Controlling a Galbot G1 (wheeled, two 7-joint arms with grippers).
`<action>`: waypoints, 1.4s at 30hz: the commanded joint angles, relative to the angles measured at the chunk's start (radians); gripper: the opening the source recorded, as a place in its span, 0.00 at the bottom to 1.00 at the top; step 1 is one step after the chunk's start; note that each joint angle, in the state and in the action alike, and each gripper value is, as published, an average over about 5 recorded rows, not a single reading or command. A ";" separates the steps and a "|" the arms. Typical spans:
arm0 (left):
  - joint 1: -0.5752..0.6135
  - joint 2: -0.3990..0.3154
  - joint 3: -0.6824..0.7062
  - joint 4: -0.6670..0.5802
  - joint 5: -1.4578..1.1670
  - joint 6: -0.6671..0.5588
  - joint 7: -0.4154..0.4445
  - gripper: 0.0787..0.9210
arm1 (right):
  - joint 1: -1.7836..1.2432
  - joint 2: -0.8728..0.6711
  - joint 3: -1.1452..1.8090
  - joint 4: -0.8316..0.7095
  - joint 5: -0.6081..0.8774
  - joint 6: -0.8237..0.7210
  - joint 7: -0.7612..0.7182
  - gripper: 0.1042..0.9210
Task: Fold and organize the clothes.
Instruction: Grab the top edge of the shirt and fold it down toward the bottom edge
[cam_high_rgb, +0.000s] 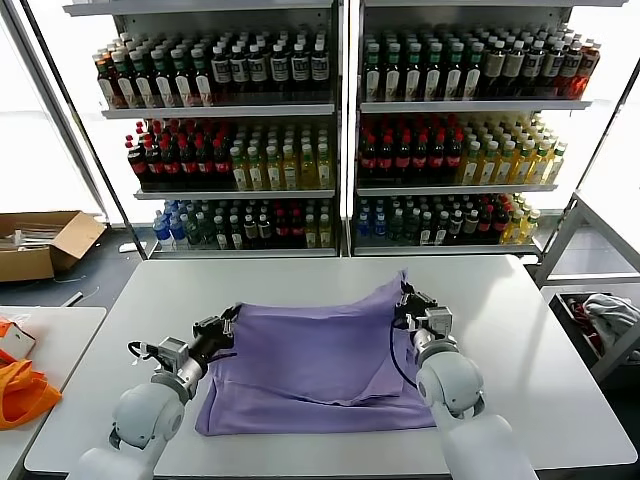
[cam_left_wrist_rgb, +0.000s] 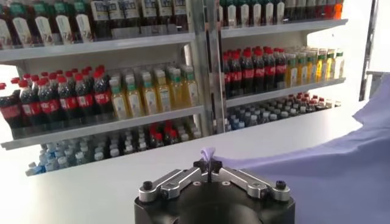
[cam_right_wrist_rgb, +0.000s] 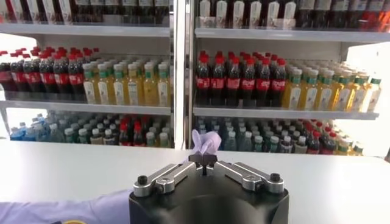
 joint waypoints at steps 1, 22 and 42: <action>0.221 -0.022 -0.065 -0.131 0.077 -0.026 0.012 0.01 | -0.211 0.005 0.033 0.158 -0.014 0.007 0.011 0.00; 0.388 -0.111 -0.123 -0.192 0.175 -0.045 0.021 0.01 | -0.398 -0.010 0.090 0.243 -0.021 0.023 0.028 0.00; 0.396 -0.131 -0.134 -0.177 0.221 -0.058 0.033 0.01 | -0.464 0.005 0.068 0.261 -0.076 0.040 0.045 0.00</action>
